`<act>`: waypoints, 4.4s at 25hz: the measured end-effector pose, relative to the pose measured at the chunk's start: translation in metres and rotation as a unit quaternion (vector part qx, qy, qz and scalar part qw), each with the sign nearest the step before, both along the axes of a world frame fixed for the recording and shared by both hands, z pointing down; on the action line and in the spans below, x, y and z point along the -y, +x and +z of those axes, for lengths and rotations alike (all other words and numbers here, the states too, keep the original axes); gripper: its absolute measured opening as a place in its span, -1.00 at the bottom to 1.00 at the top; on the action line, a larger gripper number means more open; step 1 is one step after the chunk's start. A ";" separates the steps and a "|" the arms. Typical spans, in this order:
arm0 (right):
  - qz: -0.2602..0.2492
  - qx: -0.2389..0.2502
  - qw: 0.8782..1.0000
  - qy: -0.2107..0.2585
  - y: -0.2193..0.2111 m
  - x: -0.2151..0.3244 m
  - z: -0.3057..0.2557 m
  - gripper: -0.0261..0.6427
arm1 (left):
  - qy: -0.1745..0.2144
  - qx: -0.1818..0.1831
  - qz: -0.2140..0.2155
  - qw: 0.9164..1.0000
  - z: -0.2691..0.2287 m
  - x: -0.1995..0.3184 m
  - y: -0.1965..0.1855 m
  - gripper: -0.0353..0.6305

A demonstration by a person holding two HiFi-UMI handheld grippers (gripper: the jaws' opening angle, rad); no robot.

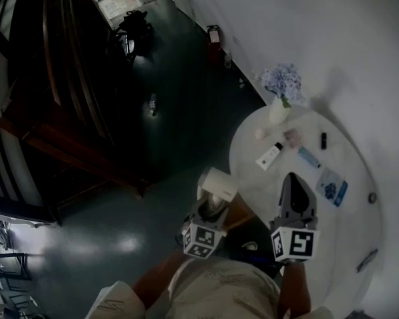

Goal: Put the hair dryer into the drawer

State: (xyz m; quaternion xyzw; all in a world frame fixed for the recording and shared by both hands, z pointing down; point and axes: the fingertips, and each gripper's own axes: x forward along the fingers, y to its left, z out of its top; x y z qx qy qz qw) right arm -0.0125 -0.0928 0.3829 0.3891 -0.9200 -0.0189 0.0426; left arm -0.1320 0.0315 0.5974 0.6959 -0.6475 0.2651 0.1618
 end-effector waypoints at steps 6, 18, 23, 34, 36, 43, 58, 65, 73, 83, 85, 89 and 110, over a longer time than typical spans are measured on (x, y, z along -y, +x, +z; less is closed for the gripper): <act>0.003 0.001 1.000 -0.001 0.002 -0.001 0.003 -0.91 | -0.097 -0.009 0.025 0.995 0.046 -0.017 0.003 -0.16; 0.012 -0.001 1.000 -0.008 0.007 0.000 0.007 -0.91 | -0.294 -0.003 0.104 0.950 0.100 -0.039 0.012 -0.16; 0.015 -0.002 1.000 -0.007 0.010 0.002 0.007 -0.91 | -0.347 -0.011 0.126 0.929 0.116 -0.039 0.013 -0.16; 0.035 -0.008 0.999 -0.010 0.022 0.006 0.008 -0.91 | -0.387 -0.006 0.167 0.907 0.137 -0.015 0.023 -0.16; 0.040 -0.010 0.999 -0.011 0.025 0.008 0.010 -0.91 | -0.391 -0.007 0.170 0.904 0.141 -0.011 0.025 -0.16; 0.058 -0.014 0.998 -0.015 0.037 0.012 0.016 -0.91 | -0.387 -0.011 0.173 0.906 0.153 0.006 0.032 -0.16; 0.098 -0.042 0.994 -0.029 0.055 0.019 0.025 -0.91 | -0.335 -0.015 0.206 0.920 0.164 0.054 0.052 -0.16; 0.110 -0.055 0.992 -0.033 0.061 0.021 0.030 -0.91 | -0.315 -0.024 0.210 0.925 0.176 0.064 0.057 -0.16; 0.116 -0.073 0.990 -0.040 0.064 0.024 0.036 -0.91 | -0.265 -0.012 0.235 0.935 0.189 0.070 0.061 -0.16; 0.112 -0.094 0.988 -0.054 0.058 0.025 0.046 -0.91 | -0.244 -0.014 0.232 0.941 0.214 0.074 0.065 -0.16; 0.110 -0.098 0.987 -0.057 0.056 0.024 0.049 -0.91 | -0.253 -0.014 0.229 0.940 0.222 0.072 0.063 -0.16; 0.108 -0.104 0.987 -0.062 0.054 0.024 0.055 -0.91 | -0.274 -0.023 0.221 0.936 0.234 0.071 0.060 -0.16; 0.112 -0.119 0.984 -0.073 0.060 0.016 0.066 -0.91 | -0.344 -0.050 0.223 0.911 0.267 0.059 0.069 -0.15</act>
